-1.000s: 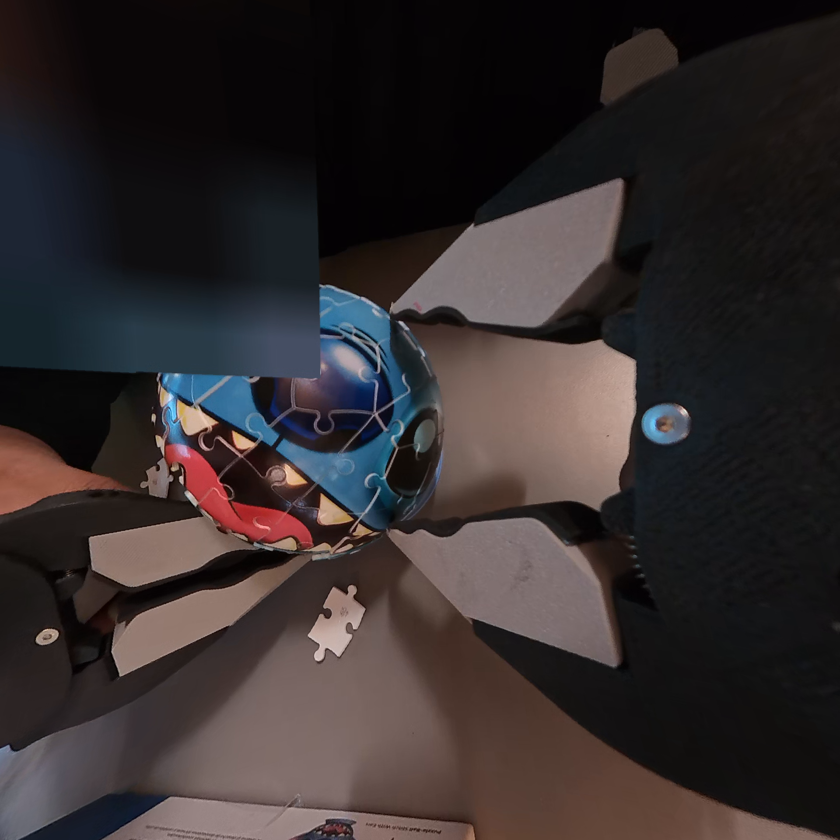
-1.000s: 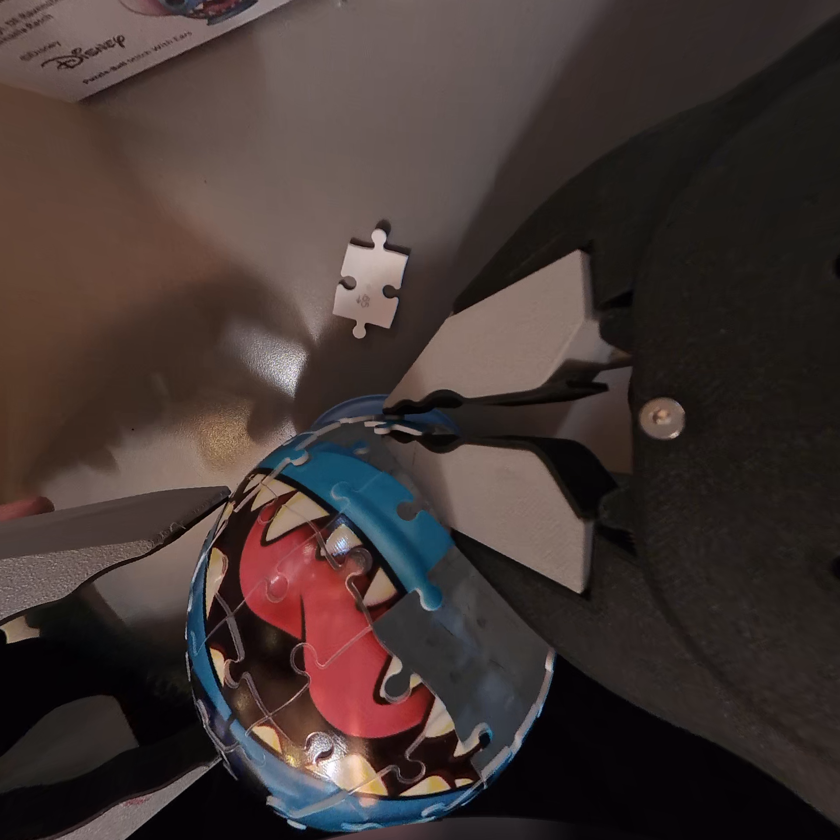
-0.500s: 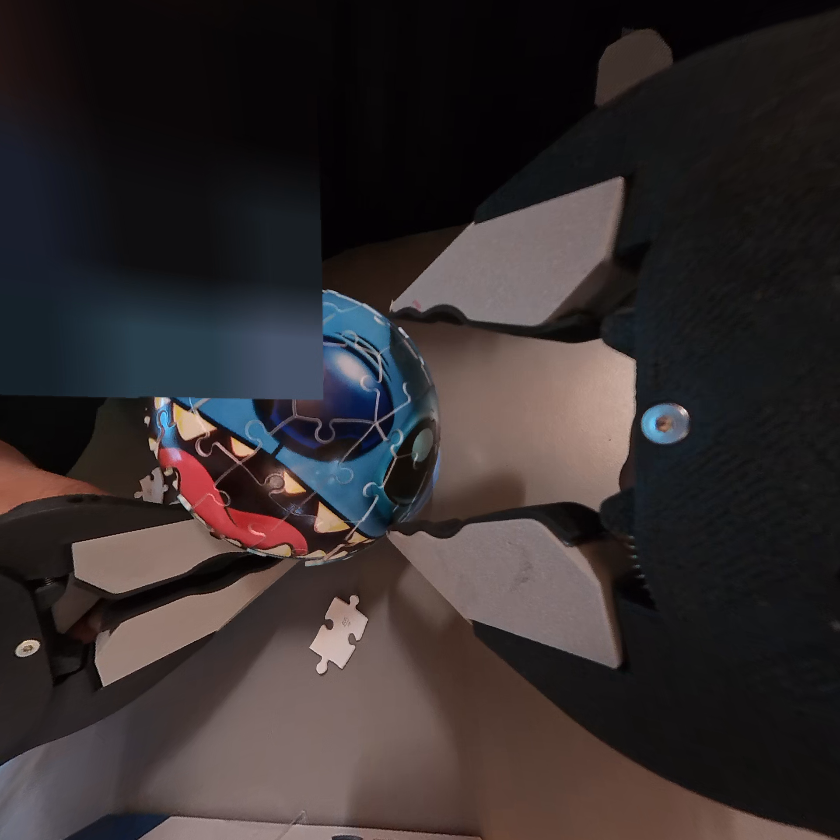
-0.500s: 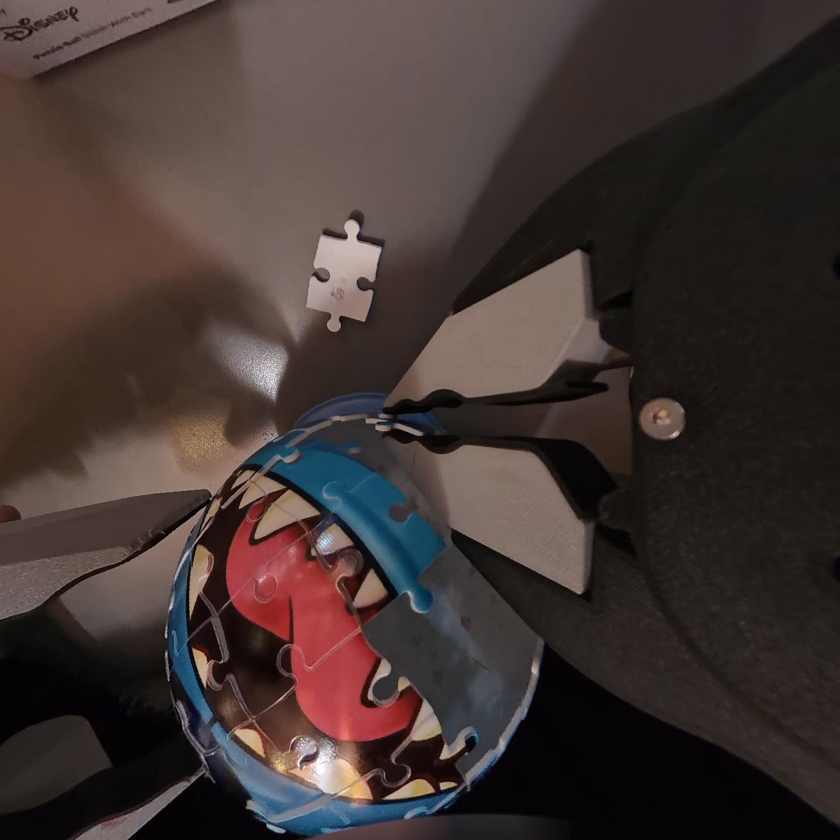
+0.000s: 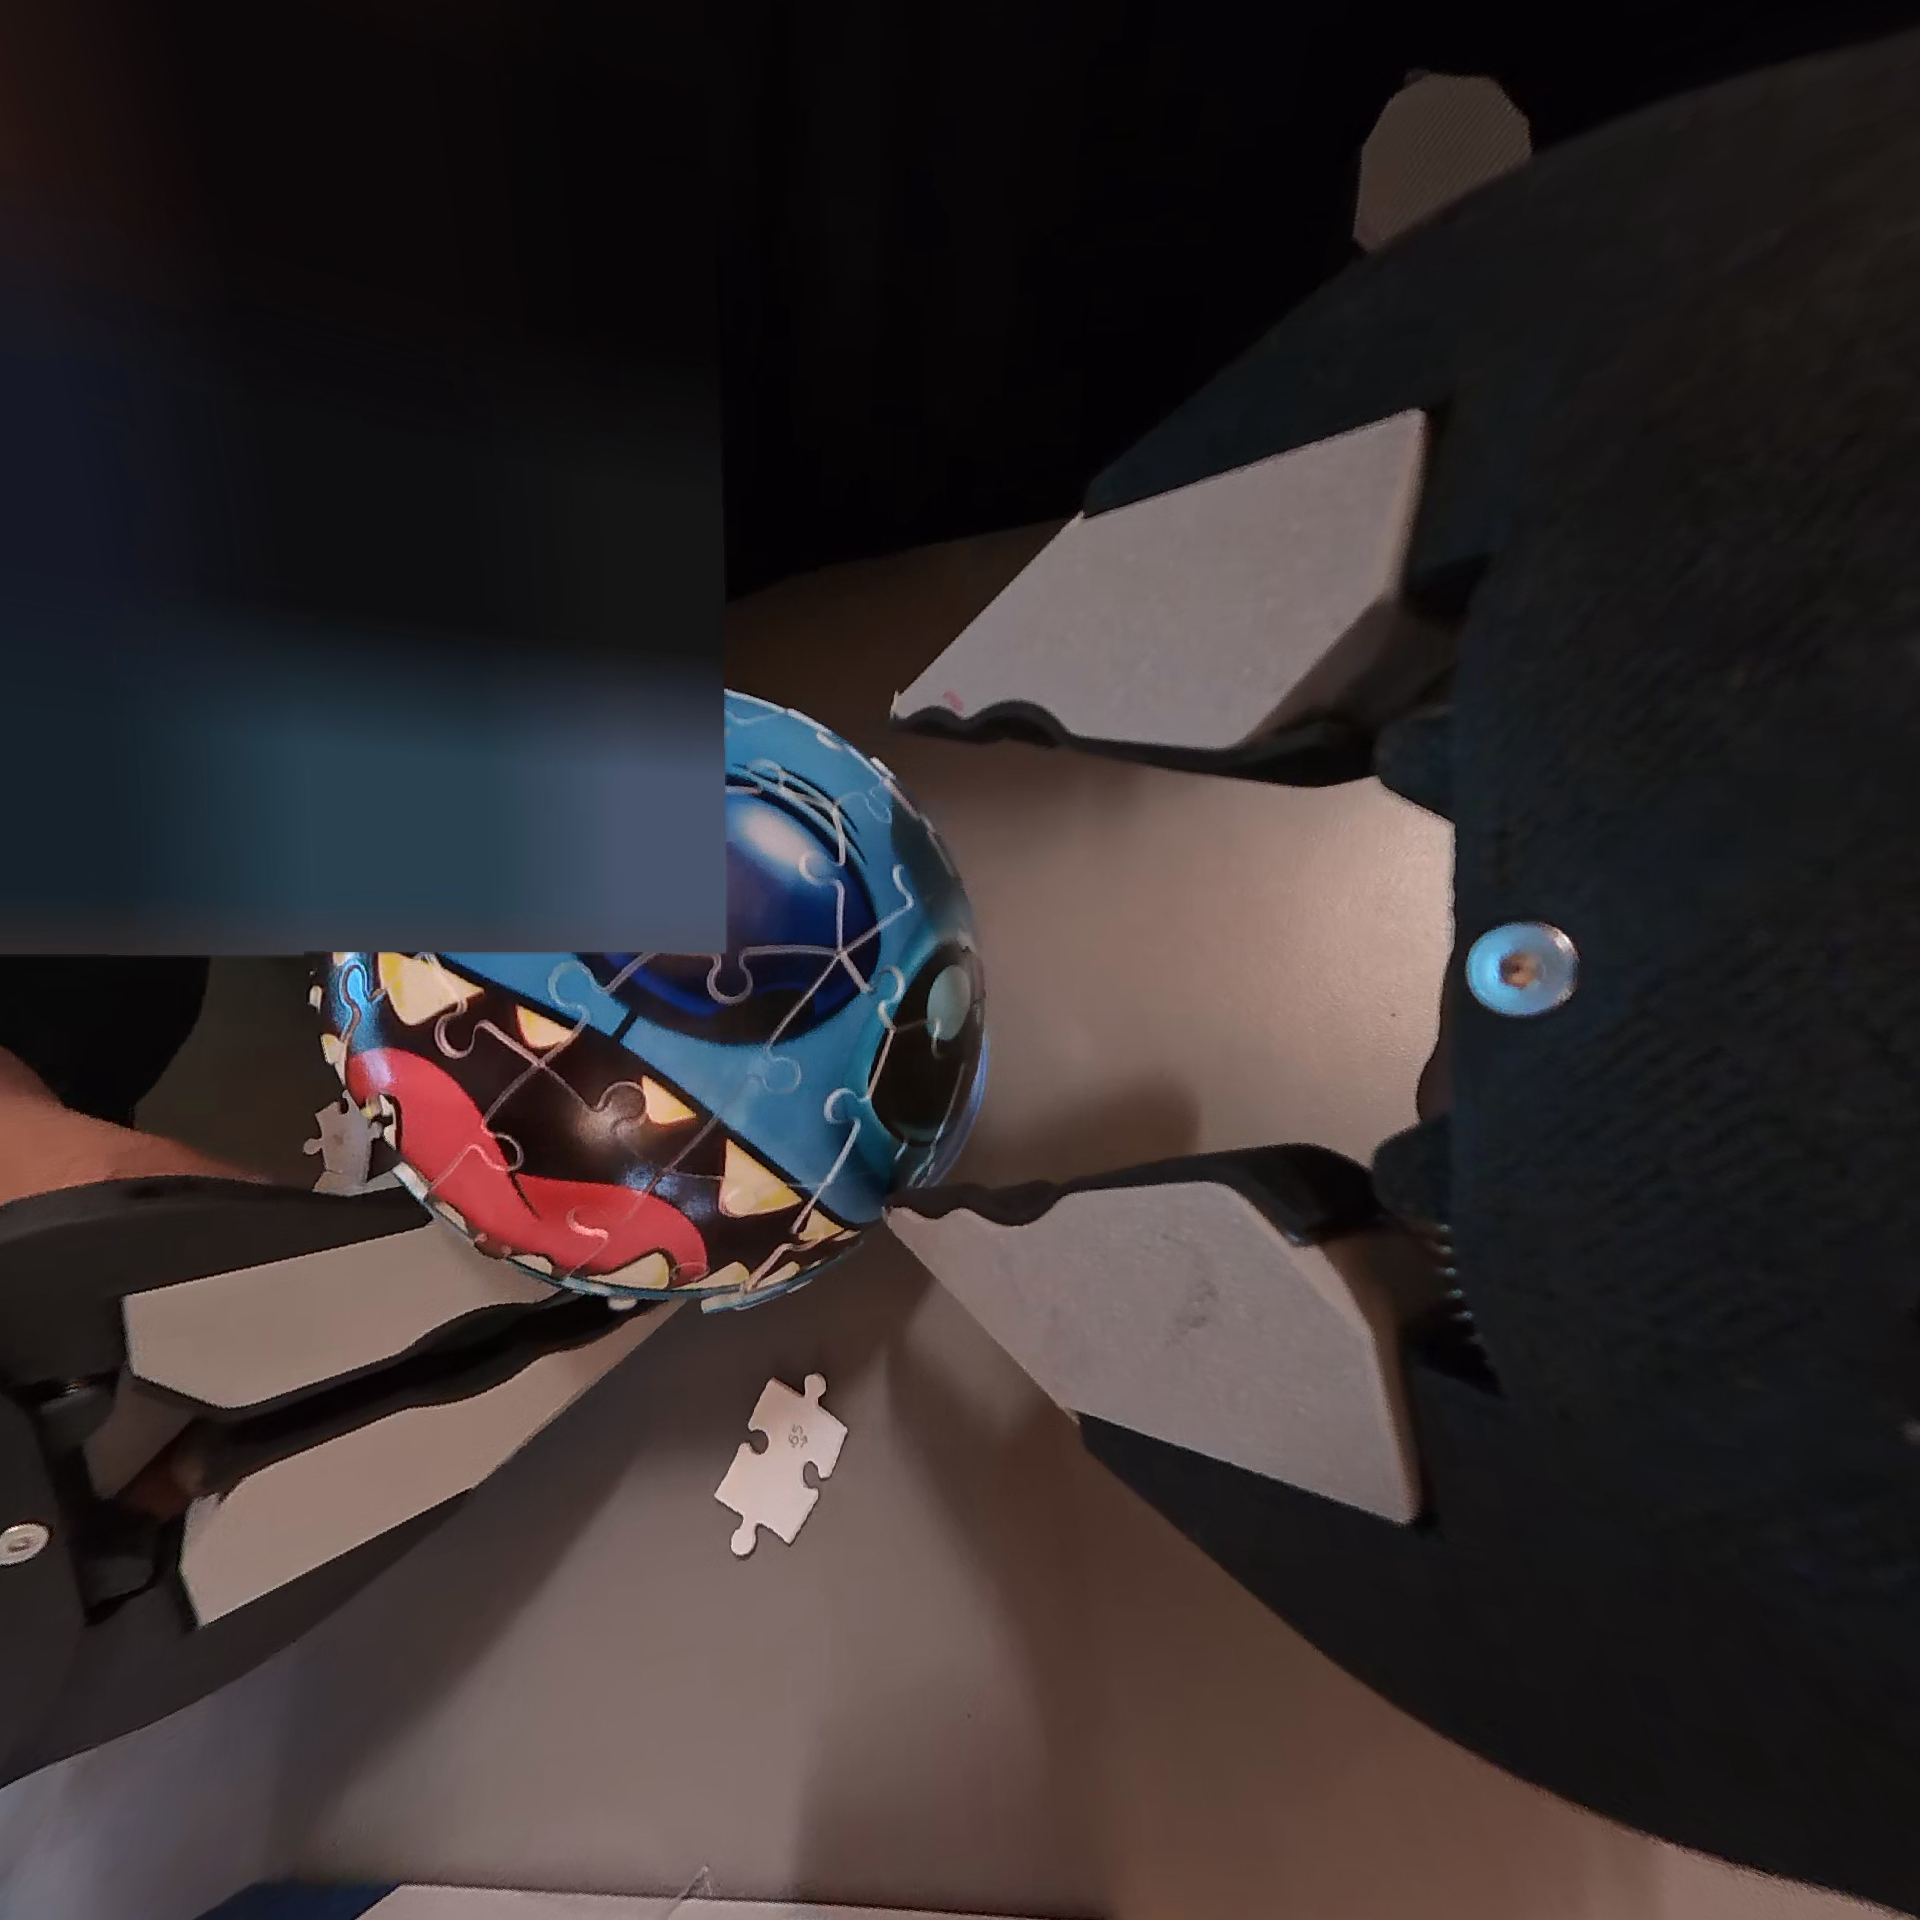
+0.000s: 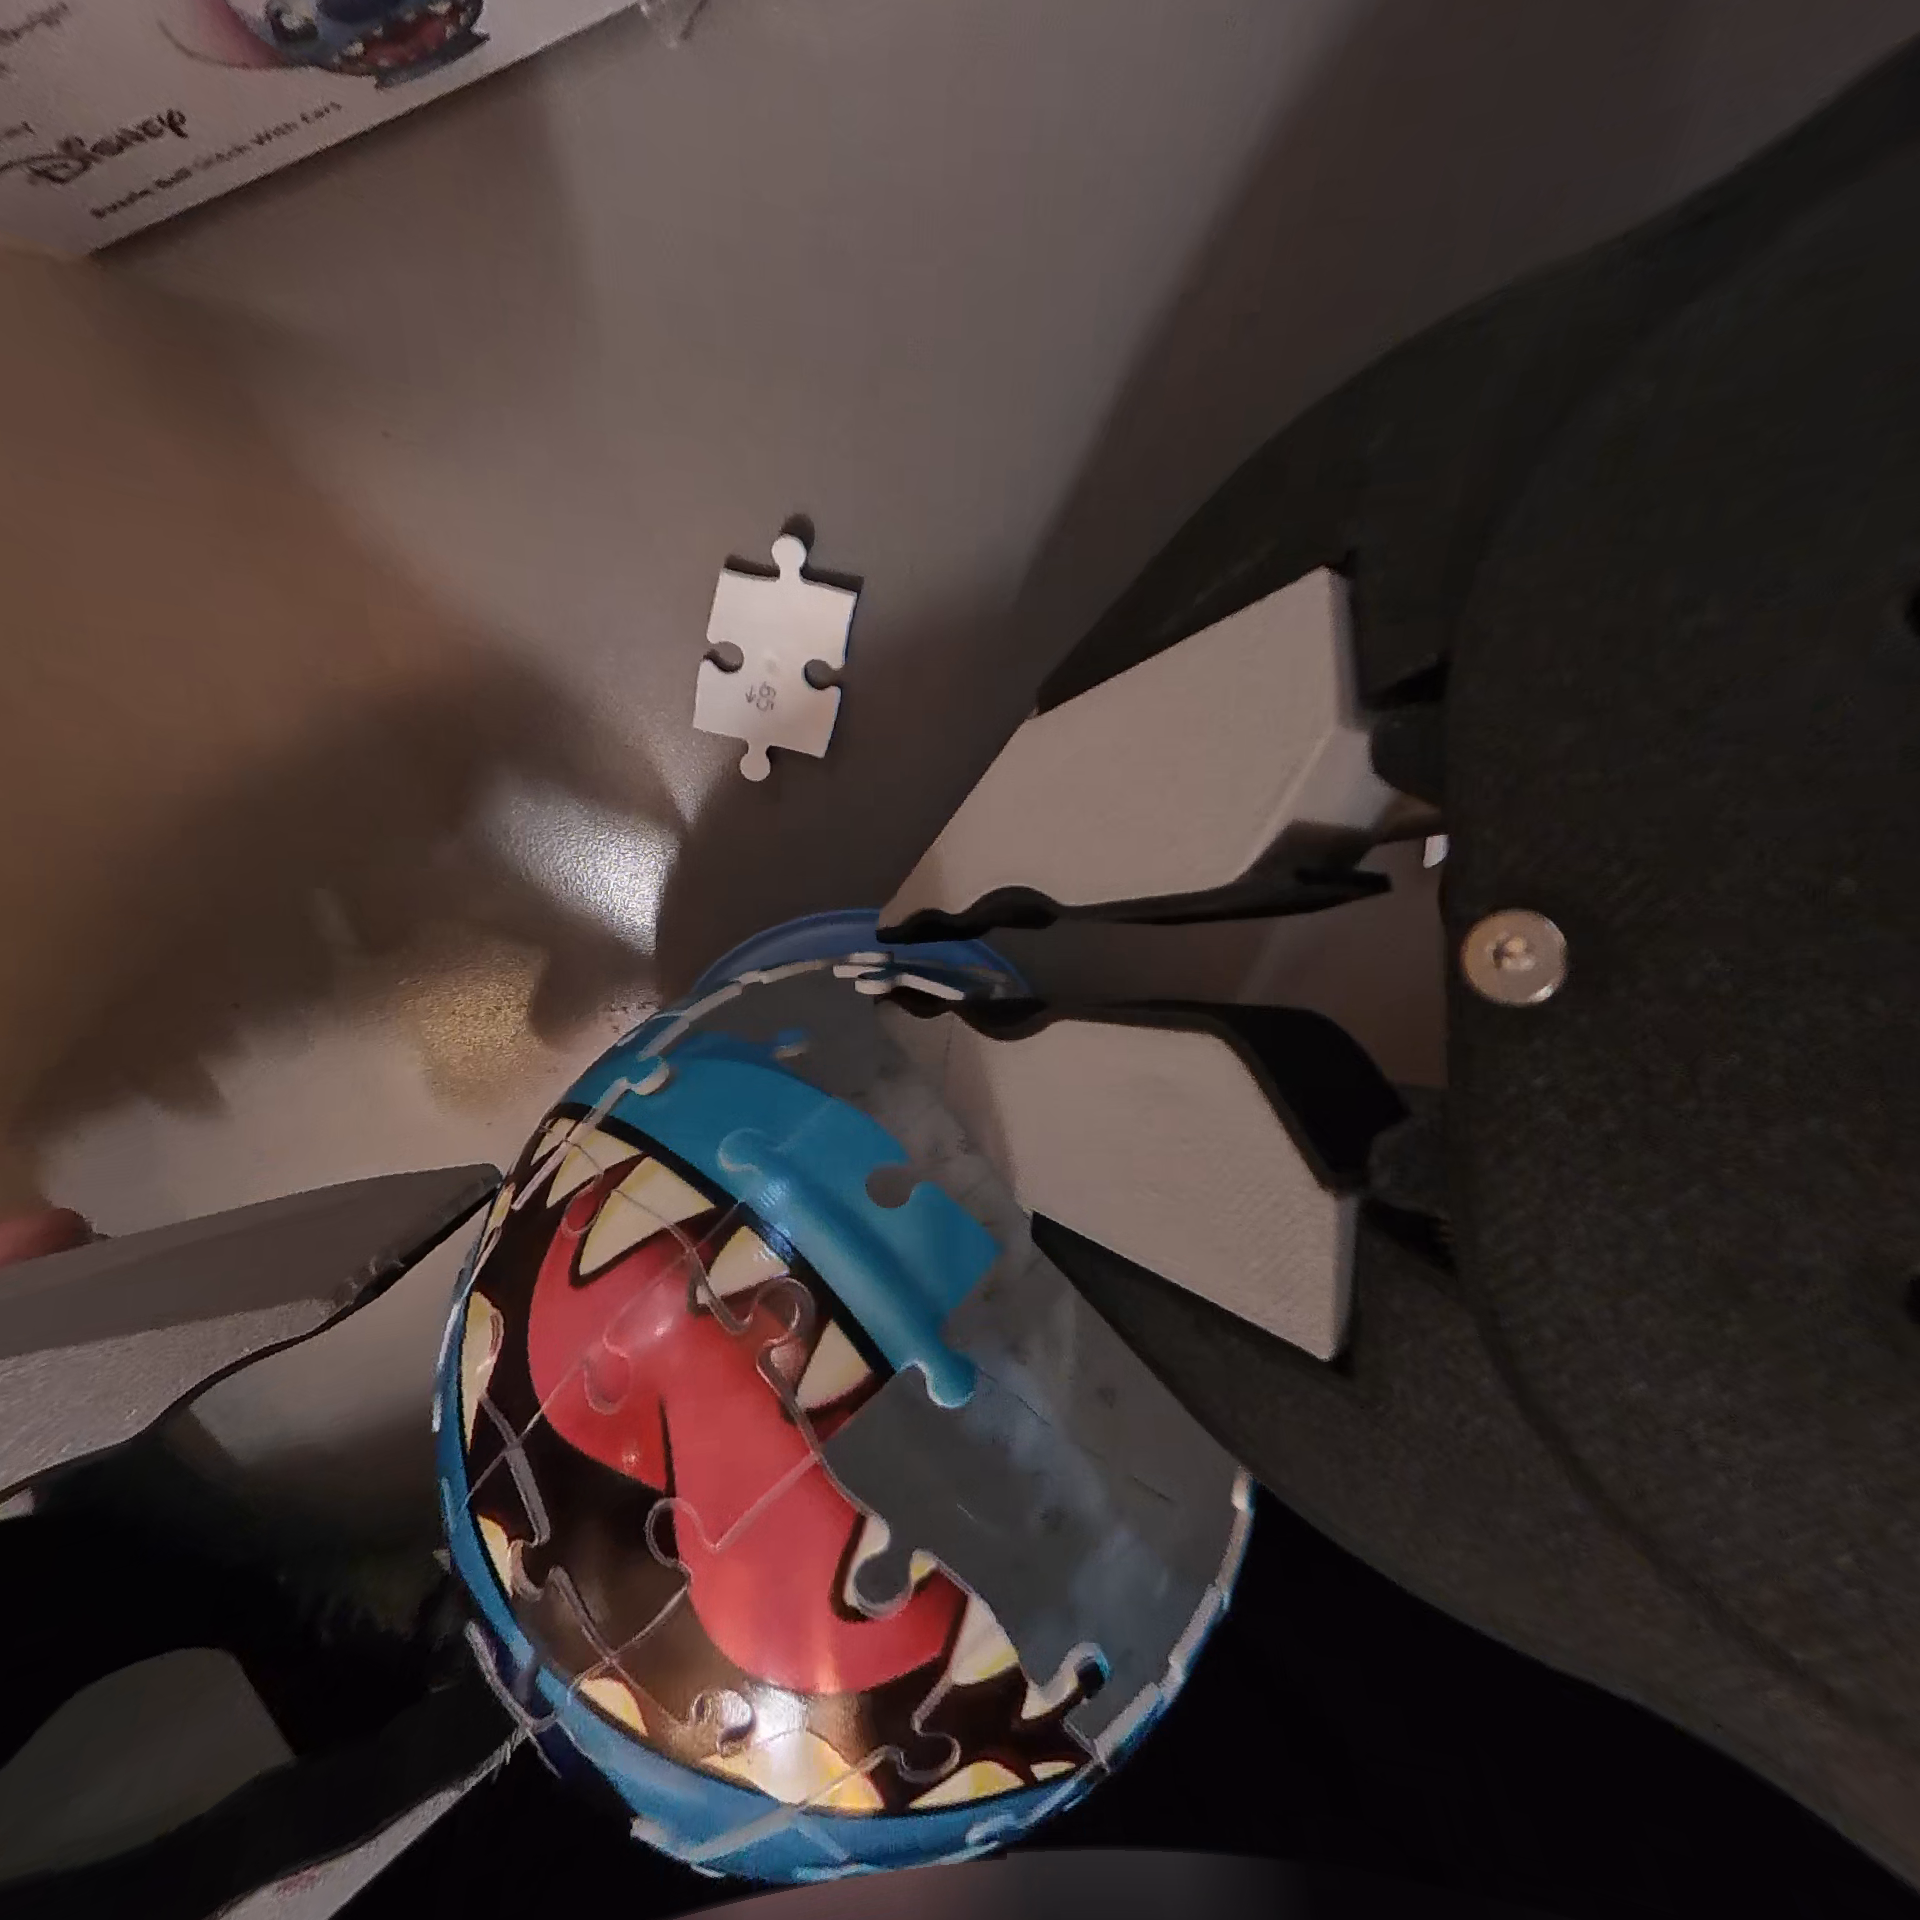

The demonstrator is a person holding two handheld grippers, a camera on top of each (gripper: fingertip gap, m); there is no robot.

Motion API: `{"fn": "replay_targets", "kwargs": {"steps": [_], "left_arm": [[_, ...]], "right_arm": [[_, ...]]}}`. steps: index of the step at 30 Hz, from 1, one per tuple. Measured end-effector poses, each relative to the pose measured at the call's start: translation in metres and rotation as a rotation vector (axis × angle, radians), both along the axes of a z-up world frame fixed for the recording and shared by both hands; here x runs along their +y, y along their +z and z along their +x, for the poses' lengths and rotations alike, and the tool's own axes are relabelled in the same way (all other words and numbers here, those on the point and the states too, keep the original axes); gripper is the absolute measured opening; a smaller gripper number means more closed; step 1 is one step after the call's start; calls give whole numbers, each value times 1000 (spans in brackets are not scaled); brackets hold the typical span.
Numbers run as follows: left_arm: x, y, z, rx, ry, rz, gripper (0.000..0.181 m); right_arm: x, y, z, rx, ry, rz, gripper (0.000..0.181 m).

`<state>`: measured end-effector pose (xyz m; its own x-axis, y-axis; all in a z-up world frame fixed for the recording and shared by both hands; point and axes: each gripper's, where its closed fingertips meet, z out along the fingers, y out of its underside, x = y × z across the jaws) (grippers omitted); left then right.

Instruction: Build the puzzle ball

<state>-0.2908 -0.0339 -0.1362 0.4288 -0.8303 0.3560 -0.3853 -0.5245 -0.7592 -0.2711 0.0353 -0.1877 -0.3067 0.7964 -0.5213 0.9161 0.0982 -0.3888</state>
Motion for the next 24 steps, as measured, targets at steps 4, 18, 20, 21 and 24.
{"fn": "replay_targets", "kwargs": {"steps": [4, 18, 20, 21, 24], "left_arm": [[0, 0, 0, -1, 1, 0, 83], [1, 0, 1, -2, 2, -1, 84], [0, 0, 1, -1, -1, -1, 84], [0, 0, 1, -1, -3, -2, 83], [-1, 0, 1, 2, -5, 0, 83]], "right_arm": [[3, 2, -1, 13, 1, 12, 7], [1, -4, -2, -13, 11, -17, 12], [2, -4, -3, -9, 3, -23, 11], [3, -3, -4, -5, 1, -24, 10], [1, -2, -4, 0, 7, -32, 6]]}}
